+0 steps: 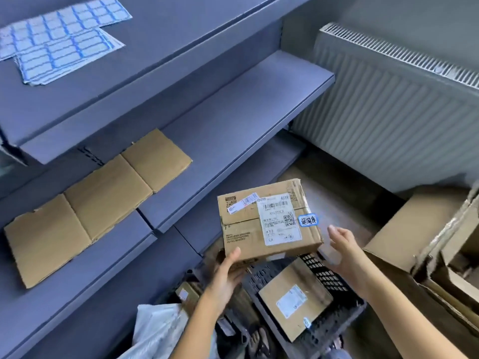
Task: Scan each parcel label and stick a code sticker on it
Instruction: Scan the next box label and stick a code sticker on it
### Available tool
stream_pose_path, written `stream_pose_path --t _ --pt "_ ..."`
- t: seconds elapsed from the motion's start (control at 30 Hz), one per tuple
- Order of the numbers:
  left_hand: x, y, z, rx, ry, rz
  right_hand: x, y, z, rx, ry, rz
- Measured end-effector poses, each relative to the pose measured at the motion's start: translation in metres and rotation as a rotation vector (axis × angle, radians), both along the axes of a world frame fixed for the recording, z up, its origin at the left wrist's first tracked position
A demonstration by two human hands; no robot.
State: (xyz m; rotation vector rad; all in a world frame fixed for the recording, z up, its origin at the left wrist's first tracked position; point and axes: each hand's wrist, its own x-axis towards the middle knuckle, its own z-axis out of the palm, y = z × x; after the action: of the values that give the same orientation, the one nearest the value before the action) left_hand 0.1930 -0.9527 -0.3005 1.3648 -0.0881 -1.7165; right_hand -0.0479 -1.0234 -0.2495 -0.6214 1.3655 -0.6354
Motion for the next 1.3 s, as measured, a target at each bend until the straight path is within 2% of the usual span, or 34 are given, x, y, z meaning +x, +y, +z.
stream_pose_path --t 0.1,0.17,0.3,0.43,0.6,0.83,0.97,1.07,1.17,1.3 --pt "-0.011 -0.003 -0.057 0.080 0.007 0.119 0.001 -0.008 -0.060 0.003 0.109 -0.091" --pt "-0.021 -0.007 -0.095 0.135 -0.002 0.155 0.000 -0.007 -0.097 -0.010 0.110 -0.136" --pt "-0.048 -0.016 -0.178 0.254 0.030 0.340 -0.014 0.001 -0.195 -0.002 0.134 0.006" --pt "-0.080 -0.016 -0.266 0.335 0.096 0.536 -0.027 0.008 -0.284 0.112 0.092 0.025" --pt "-0.115 -0.024 -0.341 0.415 0.157 0.658 -0.034 0.015 -0.361 0.166 0.091 0.051" --pt "-0.129 -0.040 -0.420 0.444 0.189 0.801 -0.029 0.006 -0.431 0.170 0.074 0.131" --pt "-0.126 -0.041 -0.471 0.450 0.124 0.830 -0.030 0.004 -0.467 0.139 0.132 0.203" --pt "-0.125 -0.041 -0.508 0.415 0.003 0.817 -0.032 0.004 -0.491 0.161 0.147 0.208" --pt "-0.126 -0.038 -0.537 0.452 -0.097 0.731 -0.035 0.007 -0.506 0.188 0.126 0.195" --pt "-0.134 -0.030 -0.549 0.486 -0.141 0.604 -0.038 0.012 -0.512 0.225 0.127 0.180"
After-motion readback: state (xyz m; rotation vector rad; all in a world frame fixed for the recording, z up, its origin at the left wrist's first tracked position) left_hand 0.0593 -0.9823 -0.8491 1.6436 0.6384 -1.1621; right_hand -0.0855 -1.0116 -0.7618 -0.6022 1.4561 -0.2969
